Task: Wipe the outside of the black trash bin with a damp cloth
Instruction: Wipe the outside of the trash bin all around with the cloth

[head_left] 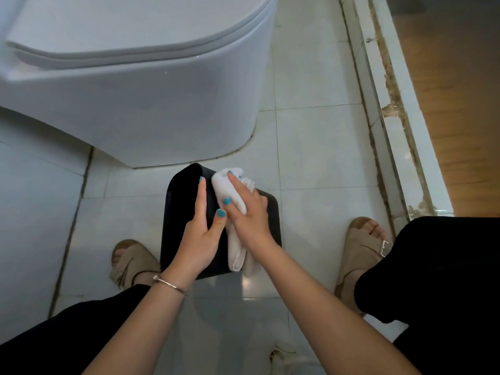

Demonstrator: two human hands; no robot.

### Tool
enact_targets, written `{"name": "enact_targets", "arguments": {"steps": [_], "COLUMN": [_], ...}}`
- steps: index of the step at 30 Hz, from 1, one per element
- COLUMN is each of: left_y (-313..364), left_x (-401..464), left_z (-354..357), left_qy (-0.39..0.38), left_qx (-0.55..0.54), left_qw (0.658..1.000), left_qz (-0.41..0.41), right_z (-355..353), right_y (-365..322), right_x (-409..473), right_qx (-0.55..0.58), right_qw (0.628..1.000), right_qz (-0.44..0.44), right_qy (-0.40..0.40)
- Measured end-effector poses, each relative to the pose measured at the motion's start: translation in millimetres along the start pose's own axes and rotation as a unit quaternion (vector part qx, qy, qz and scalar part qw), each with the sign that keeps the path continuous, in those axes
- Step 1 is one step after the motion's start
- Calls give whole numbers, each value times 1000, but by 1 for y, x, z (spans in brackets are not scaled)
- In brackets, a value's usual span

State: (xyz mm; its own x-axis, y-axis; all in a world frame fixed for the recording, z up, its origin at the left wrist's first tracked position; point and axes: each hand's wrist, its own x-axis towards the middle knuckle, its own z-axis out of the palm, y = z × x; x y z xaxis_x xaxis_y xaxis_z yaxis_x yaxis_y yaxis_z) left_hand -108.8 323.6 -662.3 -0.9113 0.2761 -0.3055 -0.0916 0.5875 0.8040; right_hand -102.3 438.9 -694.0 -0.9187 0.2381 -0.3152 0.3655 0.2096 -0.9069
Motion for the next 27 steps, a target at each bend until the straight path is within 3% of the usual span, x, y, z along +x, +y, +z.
{"name": "enact_targets", "arguments": {"steps": [7, 10, 13, 21, 24, 27], "left_y": [21, 18, 11, 13, 9, 4], "left_x": [2, 2, 0, -5, -6, -10], "left_z": [5, 3, -1, 6, 1, -3], "left_qy": [-47, -23, 4, -2, 20, 70], "left_qx": [-27, -35, -45, -32, -37, -39], "left_qw": [999, 999, 999, 999, 999, 996], "left_qz": [3, 3, -5, -7, -26, -36], "right_z": [-7, -10, -8, -27, -24, -13], "right_y": [15, 35, 58, 85, 73, 49], "right_x": [-18, -21, -20, 2, 4, -3], "right_qx": [91, 26, -12, 36, 4, -46], "right_qw": [995, 998, 998, 979, 979, 990], "right_qz": [-20, -20, 22, 166, 185, 127], "right_qy": [38, 47, 58, 116, 82, 28]}}
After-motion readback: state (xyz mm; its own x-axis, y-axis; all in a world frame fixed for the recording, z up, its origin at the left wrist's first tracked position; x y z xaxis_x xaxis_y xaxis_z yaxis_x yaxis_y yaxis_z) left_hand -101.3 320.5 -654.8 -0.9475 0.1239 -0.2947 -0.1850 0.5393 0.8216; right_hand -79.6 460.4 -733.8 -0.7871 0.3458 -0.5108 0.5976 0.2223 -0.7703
